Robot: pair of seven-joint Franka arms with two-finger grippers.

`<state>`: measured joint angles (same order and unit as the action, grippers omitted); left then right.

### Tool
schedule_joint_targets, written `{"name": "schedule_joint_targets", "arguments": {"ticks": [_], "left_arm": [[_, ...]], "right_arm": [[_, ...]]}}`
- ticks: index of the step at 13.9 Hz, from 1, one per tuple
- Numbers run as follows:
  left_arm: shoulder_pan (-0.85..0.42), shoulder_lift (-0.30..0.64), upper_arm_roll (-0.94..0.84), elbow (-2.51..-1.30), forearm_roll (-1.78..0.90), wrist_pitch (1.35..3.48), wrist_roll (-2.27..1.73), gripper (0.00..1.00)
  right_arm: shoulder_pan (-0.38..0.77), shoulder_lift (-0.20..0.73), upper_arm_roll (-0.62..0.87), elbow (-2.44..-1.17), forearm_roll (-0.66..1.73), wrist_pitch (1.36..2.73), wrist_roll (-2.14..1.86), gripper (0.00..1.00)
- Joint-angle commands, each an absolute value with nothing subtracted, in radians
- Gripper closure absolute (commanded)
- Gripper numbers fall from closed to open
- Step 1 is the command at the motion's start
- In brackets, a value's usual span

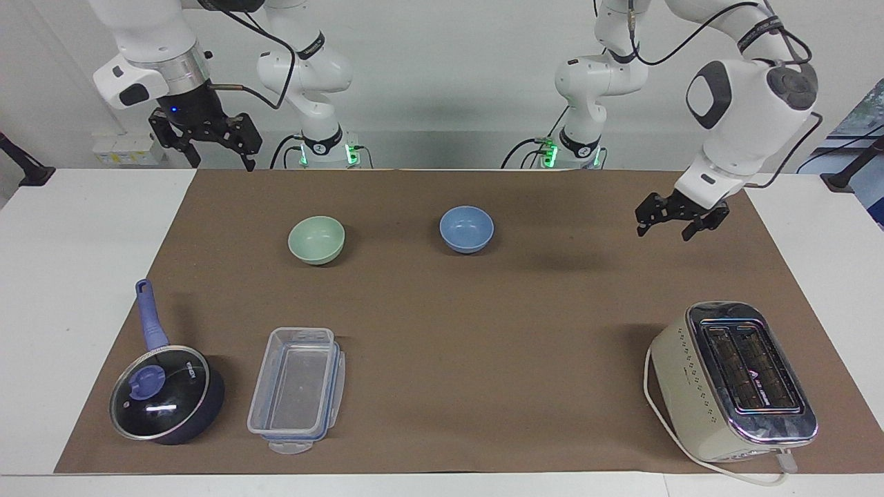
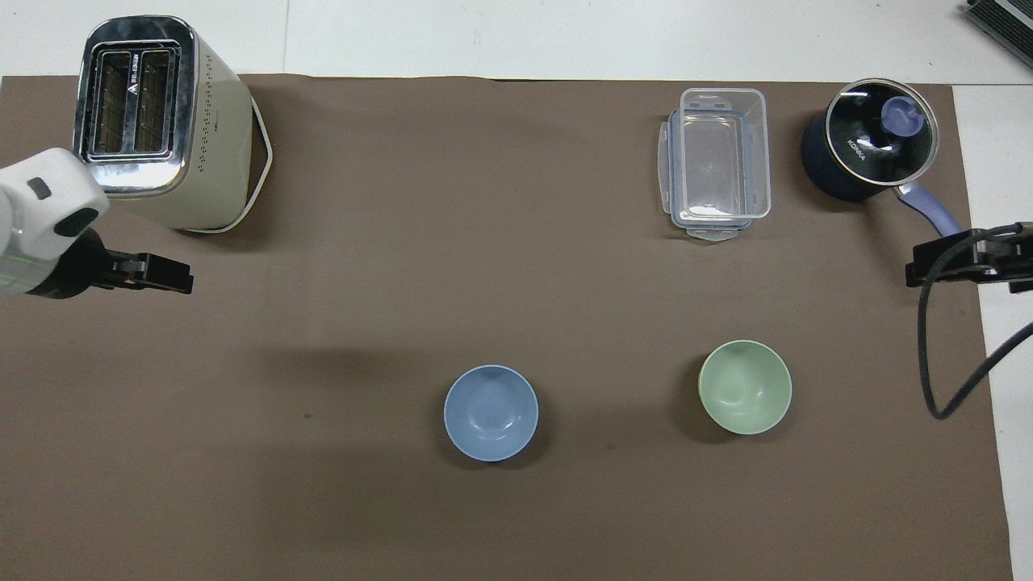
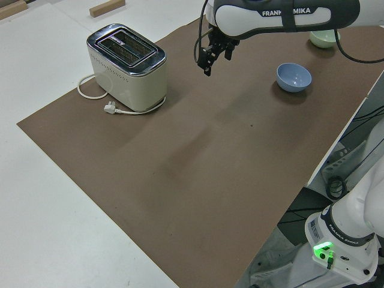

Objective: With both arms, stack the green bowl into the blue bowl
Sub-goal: 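Release the blue bowl and withdraw the left gripper to rest, then reach the right gripper to the green bowl and grip its rim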

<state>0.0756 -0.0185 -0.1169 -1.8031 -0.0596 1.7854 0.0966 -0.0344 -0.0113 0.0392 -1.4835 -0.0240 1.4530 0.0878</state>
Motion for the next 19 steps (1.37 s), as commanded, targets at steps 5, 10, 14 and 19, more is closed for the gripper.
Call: {"name": "schedule_joint_targets", "arguments": {"ticks": [5, 10, 14, 19], "left_arm": [[0.091, 0.006, -0.132, -1.548, 0.020, 1.542, 0.005, 0.00], [0.087, -0.012, -0.130, -1.586, 0.021, 1.548, 0.002, 0.00], [0.089, -0.012, -0.130, -1.585, 0.020, 1.548, 0.003, 0.00], [0.087, -0.012, -0.130, -1.585, 0.020, 1.548, 0.003, 0.00]], "right_arm": [[-0.044, -0.096, 0.041, -1.644, -0.006, 1.551, 0.089, 0.00], [-0.044, -0.181, 0.041, -1.846, -0.006, 1.659, 0.087, 0.00], [-0.044, -0.224, 0.041, -2.032, 0.006, 1.782, 0.086, 0.00], [-0.041, -0.224, 0.041, -2.209, 0.009, 1.928, 0.084, 0.00]]}}
